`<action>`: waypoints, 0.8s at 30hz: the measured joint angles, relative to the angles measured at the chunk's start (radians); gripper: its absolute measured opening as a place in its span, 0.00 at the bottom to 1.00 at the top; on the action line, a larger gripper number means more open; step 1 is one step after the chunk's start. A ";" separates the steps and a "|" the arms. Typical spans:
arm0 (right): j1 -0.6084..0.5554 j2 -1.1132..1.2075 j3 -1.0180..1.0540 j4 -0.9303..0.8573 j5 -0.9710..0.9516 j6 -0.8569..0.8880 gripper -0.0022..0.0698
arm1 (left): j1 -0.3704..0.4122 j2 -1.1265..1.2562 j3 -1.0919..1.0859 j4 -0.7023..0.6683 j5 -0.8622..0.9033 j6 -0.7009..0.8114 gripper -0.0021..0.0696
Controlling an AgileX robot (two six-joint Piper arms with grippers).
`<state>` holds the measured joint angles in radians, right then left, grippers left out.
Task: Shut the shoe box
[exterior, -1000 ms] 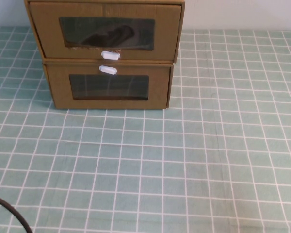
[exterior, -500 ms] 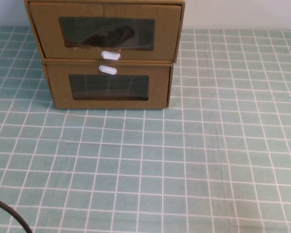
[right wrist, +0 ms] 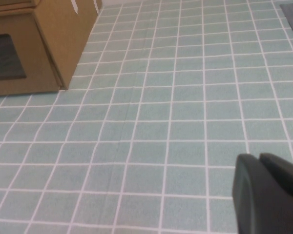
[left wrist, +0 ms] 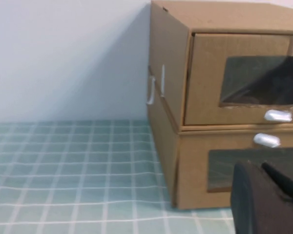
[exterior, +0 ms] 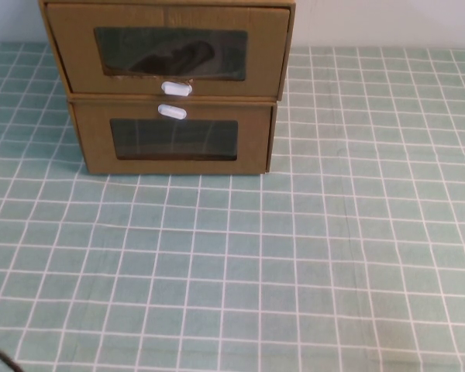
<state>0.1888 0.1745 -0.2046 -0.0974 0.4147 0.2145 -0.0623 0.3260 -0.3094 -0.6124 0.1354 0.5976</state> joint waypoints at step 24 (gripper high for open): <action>0.000 0.000 0.001 -0.002 0.000 0.000 0.01 | -0.174 -0.335 0.335 0.671 0.207 -0.632 0.02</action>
<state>0.1888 0.1745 -0.2040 -0.0997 0.4147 0.2145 -0.2359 -0.0086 0.0254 0.0590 0.3428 -0.0339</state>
